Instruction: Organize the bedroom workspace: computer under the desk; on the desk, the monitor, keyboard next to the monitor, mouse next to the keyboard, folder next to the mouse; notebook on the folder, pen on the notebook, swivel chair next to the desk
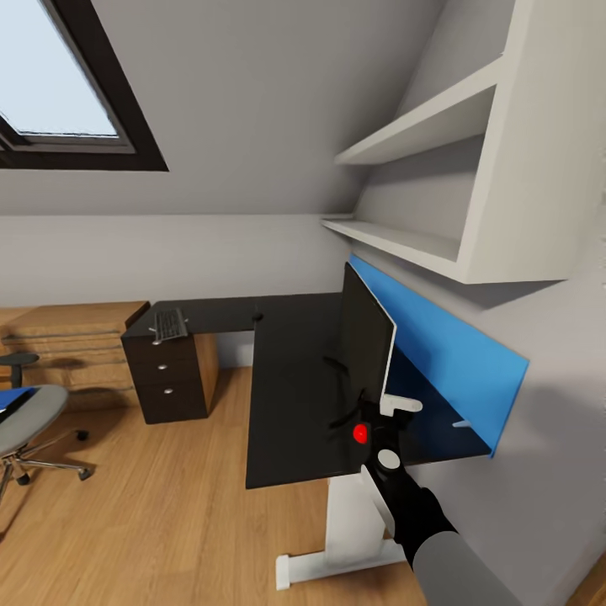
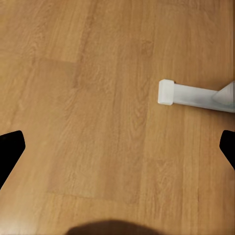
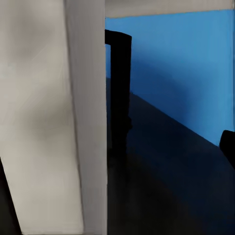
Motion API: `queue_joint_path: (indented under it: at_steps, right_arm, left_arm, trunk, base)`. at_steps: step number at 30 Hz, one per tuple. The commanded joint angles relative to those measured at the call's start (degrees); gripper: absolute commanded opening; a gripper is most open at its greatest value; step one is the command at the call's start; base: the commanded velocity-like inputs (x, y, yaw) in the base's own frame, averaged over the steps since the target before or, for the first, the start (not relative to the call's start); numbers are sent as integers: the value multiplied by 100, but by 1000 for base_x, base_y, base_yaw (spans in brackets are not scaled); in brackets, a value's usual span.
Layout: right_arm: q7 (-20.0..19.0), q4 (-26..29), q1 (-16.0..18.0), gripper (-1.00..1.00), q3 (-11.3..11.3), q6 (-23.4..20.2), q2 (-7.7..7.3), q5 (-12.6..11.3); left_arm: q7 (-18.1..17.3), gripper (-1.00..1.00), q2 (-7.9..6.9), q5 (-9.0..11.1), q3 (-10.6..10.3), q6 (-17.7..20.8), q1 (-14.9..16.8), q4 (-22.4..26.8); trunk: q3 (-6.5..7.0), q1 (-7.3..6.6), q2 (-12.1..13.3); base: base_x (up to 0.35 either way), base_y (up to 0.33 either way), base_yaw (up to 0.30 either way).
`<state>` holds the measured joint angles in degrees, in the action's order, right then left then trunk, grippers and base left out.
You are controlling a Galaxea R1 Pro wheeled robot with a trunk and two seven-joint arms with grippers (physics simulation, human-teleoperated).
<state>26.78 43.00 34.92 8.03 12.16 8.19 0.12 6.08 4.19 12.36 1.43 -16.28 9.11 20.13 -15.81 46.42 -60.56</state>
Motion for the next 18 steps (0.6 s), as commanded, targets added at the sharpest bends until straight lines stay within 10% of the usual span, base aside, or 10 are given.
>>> queue_joint_path:
  at_steps: [1, 18]
  right_arm:
    - [39, -7, 6, 100, 14, 14, -2, -4]
    - [42, -11, 6, 100, 15, 15, -2, -4]
  left_arm:
    - [4, 100, 3, 4, 14, -16, 3, -1]
    - [7, 100, -5, 3, 15, -16, 3, 0]
  trunk:
    - [-2, 0, -4]
    - [35, 0, -4]
  base:
    - [0, 0, -114]
    - [0, -43, -38]
